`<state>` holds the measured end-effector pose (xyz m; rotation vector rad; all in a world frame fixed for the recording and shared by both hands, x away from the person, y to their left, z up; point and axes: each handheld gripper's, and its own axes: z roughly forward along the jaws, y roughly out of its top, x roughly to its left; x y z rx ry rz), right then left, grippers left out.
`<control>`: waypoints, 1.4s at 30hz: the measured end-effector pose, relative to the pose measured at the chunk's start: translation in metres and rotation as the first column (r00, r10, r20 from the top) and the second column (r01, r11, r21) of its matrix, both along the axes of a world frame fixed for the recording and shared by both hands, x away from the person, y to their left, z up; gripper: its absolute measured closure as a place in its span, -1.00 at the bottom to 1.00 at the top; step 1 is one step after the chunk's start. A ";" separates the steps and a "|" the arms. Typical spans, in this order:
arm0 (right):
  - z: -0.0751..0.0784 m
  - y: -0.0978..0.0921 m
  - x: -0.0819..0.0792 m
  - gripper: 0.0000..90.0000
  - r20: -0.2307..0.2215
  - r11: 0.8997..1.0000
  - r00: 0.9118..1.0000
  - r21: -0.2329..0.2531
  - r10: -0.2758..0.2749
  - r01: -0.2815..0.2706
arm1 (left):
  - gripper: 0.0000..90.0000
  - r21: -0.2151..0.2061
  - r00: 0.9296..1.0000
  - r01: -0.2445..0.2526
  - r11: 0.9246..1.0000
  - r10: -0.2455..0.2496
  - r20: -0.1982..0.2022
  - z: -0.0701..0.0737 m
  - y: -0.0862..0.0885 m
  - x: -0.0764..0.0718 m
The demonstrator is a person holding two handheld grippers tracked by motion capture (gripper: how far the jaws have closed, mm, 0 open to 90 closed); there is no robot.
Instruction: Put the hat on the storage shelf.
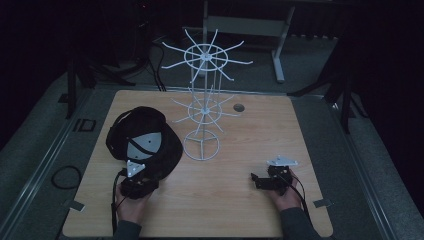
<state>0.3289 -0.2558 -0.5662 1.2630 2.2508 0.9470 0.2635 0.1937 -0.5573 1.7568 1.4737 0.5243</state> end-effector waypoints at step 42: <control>0.000 0.000 0.000 -0.74 0.000 1.000 1.000 0.000 0.000 0.000 | 0.55 -0.109 1.000 0.000 0.994 0.003 0.031 0.007 0.000 0.030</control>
